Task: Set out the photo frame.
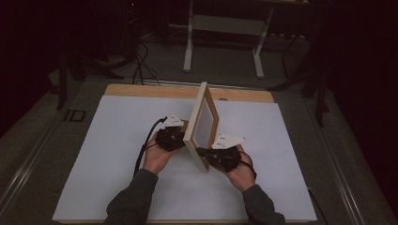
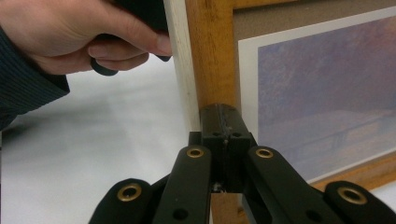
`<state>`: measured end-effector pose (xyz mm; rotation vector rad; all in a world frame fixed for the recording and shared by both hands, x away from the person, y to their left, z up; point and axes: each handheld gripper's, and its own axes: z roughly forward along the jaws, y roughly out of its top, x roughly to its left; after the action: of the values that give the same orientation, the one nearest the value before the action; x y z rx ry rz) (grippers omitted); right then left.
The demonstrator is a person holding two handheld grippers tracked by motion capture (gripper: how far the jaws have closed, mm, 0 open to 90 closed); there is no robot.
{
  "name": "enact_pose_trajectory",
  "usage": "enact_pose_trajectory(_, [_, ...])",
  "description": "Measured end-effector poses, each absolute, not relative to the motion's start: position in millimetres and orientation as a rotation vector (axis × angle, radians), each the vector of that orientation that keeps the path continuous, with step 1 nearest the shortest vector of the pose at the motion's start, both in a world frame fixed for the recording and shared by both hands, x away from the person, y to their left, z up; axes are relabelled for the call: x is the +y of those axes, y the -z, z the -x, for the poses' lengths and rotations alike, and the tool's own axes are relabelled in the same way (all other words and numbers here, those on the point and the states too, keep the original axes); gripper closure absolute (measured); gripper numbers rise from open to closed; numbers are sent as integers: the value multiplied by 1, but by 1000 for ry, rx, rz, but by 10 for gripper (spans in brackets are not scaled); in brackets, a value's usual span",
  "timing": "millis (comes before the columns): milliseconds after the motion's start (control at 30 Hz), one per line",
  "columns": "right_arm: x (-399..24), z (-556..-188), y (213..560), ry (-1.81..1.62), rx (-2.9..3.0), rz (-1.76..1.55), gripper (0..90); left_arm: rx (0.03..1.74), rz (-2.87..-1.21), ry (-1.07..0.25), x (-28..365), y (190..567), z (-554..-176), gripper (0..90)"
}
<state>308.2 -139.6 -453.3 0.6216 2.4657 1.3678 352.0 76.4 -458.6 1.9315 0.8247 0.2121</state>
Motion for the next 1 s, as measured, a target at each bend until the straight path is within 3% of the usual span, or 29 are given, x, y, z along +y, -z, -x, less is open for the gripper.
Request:
enact_pose_trajectory(800, [-139,-309,453,-1389,2467,-620,900,773,-1879,-95,83,467,-353,900])
enact_pose_trajectory(1000, [-141,-310,454,-1373,2465,-631,884,792,-1872,-99,88,465,-351,825])
